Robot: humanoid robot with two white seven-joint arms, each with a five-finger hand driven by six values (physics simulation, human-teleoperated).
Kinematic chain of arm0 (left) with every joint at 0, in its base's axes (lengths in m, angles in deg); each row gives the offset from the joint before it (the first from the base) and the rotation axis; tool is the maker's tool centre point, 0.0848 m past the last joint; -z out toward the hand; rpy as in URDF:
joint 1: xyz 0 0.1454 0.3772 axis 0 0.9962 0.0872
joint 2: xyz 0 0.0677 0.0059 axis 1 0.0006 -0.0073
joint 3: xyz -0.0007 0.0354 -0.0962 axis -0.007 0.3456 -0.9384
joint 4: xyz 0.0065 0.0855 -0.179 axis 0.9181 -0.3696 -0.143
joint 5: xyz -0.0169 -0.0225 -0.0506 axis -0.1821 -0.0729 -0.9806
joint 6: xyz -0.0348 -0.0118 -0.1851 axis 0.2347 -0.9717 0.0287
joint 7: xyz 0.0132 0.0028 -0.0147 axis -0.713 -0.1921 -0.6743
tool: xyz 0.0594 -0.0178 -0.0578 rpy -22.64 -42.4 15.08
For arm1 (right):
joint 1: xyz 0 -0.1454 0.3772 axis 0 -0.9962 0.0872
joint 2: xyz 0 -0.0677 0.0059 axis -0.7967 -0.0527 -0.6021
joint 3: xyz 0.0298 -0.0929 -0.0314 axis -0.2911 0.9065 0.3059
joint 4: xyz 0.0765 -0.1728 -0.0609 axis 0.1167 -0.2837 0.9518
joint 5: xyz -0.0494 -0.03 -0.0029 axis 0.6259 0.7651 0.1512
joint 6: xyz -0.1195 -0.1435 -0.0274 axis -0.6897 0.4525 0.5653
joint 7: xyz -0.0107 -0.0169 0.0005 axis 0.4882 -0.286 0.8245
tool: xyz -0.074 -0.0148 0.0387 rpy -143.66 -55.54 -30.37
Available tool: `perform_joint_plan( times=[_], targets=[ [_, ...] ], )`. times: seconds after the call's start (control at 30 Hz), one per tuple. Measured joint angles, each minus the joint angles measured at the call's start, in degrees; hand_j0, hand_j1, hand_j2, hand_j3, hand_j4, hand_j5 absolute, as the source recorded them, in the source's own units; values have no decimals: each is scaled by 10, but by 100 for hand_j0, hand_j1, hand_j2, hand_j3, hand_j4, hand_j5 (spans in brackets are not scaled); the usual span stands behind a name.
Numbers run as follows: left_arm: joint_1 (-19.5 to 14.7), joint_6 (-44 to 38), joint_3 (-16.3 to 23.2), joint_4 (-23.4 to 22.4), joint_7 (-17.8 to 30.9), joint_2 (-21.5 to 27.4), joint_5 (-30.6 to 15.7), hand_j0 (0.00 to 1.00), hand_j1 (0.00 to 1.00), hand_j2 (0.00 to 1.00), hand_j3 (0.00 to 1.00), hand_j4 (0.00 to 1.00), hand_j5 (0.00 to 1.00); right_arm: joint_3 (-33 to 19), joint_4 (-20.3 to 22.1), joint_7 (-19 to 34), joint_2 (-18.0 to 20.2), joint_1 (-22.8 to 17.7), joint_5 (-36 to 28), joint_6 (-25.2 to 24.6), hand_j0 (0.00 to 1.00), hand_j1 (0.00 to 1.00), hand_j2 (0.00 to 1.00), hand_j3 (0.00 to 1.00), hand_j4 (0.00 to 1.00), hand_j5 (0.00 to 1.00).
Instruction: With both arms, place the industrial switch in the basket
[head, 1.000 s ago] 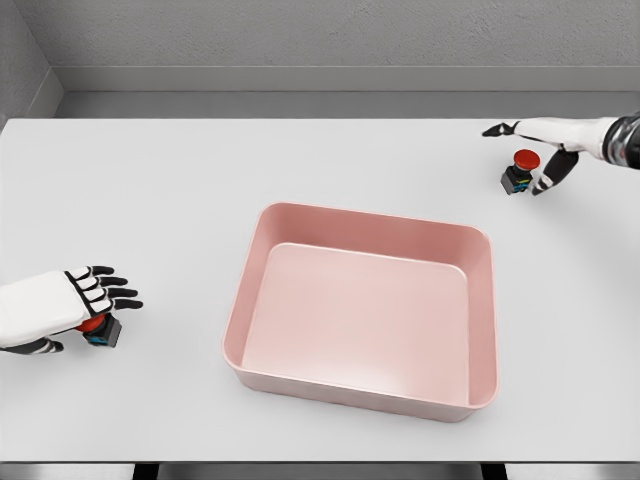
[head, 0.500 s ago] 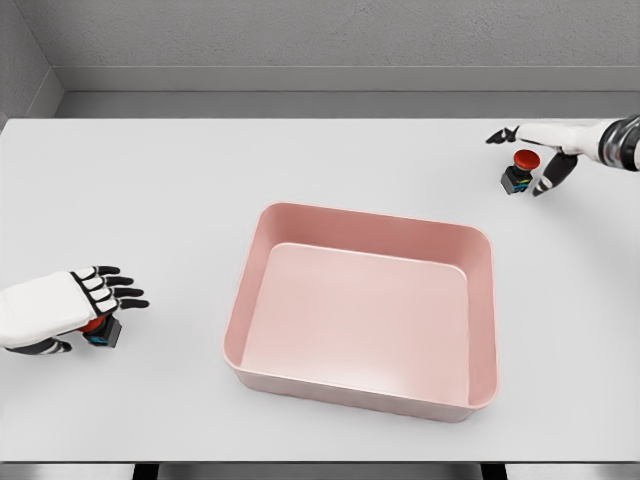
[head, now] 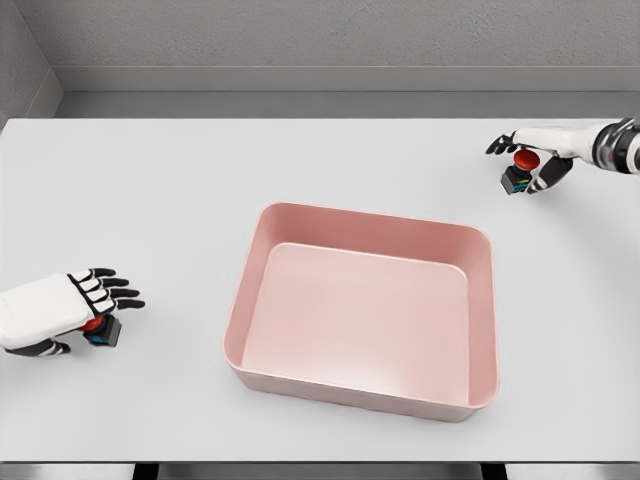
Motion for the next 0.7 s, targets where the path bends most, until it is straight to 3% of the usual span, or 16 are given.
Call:
perform_joint_plan(
  times=[0.1, 0.23, 0.47, 0.7],
  targets=[
    [0, 0, 0, 0, 0, 0, 0, 99, 99, 99, 99, 99, 99, 0, -3, 0, -1, 0, 0, 1, 83, 83, 83, 83, 83, 83],
    [0, 0, 0, 0, -1, 0, 0, 79, 79, 79, 79, 79, 79, 0, -9, 0, -1, 1, 0, 1, 82, 82, 82, 82, 82, 82],
    [0, 0, -1, 0, -1, 0, -6, 59, 59, 59, 59, 59, 59, -1, -18, 0, -1, 5, 1, 0, 72, 72, 72, 72, 72, 72],
    [0, -1, -1, 1, -2, 1, -11, 48, 48, 48, 48, 48, 48, 0, -18, 0, -2, 5, 1, 0, 70, 70, 70, 70, 70, 70]
  ],
)
